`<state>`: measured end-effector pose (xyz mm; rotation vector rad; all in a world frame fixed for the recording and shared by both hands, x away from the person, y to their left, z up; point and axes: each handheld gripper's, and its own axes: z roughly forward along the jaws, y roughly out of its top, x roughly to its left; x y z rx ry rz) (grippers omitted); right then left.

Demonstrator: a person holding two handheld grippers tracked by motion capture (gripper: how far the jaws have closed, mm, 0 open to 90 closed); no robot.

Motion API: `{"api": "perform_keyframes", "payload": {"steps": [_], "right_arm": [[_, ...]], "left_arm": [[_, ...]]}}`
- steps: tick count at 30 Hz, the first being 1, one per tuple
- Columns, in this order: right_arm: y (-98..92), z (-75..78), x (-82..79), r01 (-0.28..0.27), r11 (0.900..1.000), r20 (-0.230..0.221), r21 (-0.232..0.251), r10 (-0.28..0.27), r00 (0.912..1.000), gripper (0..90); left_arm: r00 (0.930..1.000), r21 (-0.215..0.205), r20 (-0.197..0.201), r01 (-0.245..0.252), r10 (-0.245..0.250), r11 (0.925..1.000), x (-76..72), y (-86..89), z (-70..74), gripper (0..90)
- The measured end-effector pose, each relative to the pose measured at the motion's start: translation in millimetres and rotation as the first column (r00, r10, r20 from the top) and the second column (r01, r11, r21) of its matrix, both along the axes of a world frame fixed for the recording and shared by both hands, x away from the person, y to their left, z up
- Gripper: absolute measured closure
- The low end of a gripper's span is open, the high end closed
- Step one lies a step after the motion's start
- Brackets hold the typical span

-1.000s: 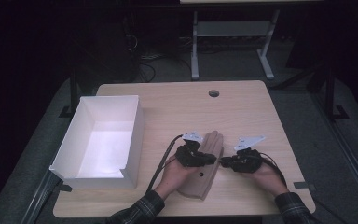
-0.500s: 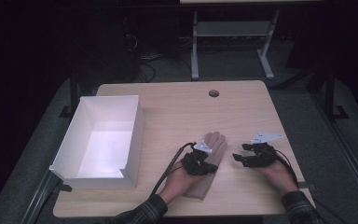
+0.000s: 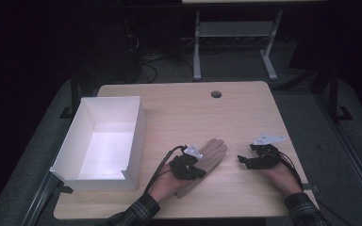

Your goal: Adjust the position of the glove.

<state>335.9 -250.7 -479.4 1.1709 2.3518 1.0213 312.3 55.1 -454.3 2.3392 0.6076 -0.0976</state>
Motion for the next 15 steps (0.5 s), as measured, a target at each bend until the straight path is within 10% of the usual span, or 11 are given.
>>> {"api": "perform_keyframes", "payload": {"steps": [15], "right_arm": [[-0.8,-2.7,0.2,-0.008,1.000,0.003,0.019,0.008,1.0000,19.1]], "left_arm": [[0.9998,0.018,0.020,-0.009,0.009,0.9998,-4.4,23.0,10.3,82.0]]}}
